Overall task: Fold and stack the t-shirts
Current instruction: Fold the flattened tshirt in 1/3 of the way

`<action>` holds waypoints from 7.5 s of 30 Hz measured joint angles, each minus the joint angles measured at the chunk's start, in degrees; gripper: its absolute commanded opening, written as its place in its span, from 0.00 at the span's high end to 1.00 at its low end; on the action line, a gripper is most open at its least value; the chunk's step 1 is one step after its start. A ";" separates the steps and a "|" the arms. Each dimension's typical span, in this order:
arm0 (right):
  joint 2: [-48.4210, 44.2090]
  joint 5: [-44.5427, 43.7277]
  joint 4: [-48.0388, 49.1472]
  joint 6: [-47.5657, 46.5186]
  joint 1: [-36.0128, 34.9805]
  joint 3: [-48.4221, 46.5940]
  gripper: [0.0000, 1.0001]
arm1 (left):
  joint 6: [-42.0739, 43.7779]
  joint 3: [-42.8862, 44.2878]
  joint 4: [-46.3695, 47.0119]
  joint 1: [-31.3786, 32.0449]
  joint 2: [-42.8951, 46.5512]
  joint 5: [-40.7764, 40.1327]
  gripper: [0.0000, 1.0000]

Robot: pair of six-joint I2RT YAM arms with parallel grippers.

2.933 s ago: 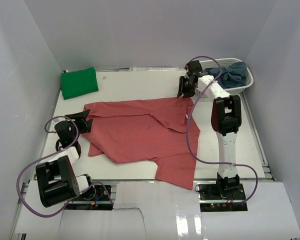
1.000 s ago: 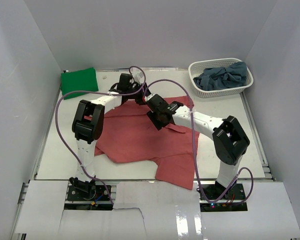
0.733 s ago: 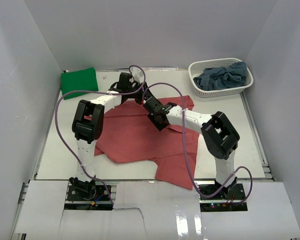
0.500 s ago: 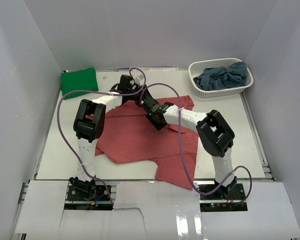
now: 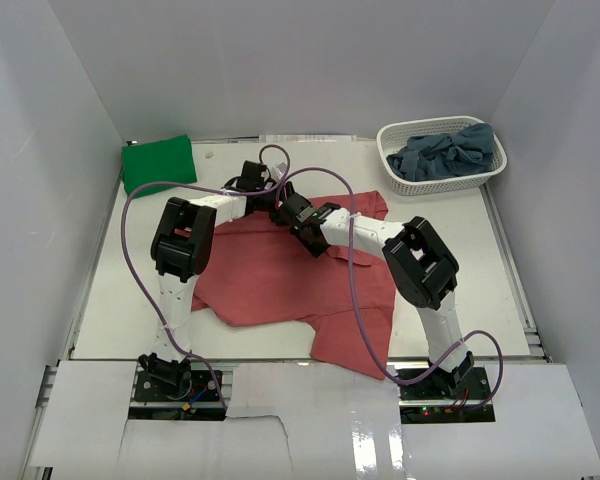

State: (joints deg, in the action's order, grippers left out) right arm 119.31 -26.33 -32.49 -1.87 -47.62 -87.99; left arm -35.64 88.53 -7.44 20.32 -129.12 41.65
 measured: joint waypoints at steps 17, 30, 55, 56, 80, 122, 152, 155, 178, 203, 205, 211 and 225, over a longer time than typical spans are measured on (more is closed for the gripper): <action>0.33 2.62 -0.90 -0.28 0.92 -0.87 0.92 | -0.37 -1.27 1.64 -0.15 0.00 0.94 0.50; 0.33 34.05 -8.81 4.15 12.92 -10.54 0.50 | -0.33 -1.29 1.66 -0.15 0.00 1.18 0.50; -8.17 32.39 -2.95 3.32 8.74 5.73 0.37 | -0.35 -1.38 1.70 -0.15 0.00 1.29 0.50; -8.22 31.61 -2.80 3.19 8.68 6.25 0.38 | -0.35 -1.38 1.70 -0.15 0.00 1.29 0.50; -7.19 7.98 7.39 -7.78 -3.48 3.37 0.44 | -0.15 -1.38 1.44 -0.15 0.00 1.29 0.50; 0.85 7.76 3.43 -1.73 -0.96 -4.94 0.56 | -0.17 -1.38 0.98 -0.48 0.00 1.29 0.50; -8.81 0.98 5.64 -1.51 -5.38 9.16 0.50 | 0.13 -1.38 0.98 -0.37 0.00 1.31 0.50; -7.78 1.01 5.66 -1.64 -5.33 9.09 0.50 | 0.26 -1.38 0.98 -0.37 0.00 1.31 0.50; 2.29 1.60 5.42 -4.66 -0.61 -1.18 0.80 | 0.72 -1.38 0.35 -0.87 0.00 1.68 0.50; 4.66 24.09 -13.70 -1.92 2.86 -12.94 0.45 | 0.68 -1.38 0.13 -0.98 0.00 1.84 0.50; 5.20 25.66 -15.28 -1.46 3.19 -13.27 0.41 | 0.70 -1.38 0.11 -0.98 0.00 1.86 0.50; 5.25 26.58 -16.65 -0.50 3.89 -13.51 0.40 | 0.96 -1.38 0.07 -0.96 0.00 1.88 0.50; -2.40 25.18 -9.53 9.16 15.67 -7.91 0.42 | 0.96 -1.38 -0.09 -0.96 0.02 2.49 0.50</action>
State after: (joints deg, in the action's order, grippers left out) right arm 116.90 -1.15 -42.02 7.29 -31.94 -95.90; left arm -34.68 87.15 -7.53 19.35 -129.10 44.14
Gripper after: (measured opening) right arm 0.576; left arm 0.499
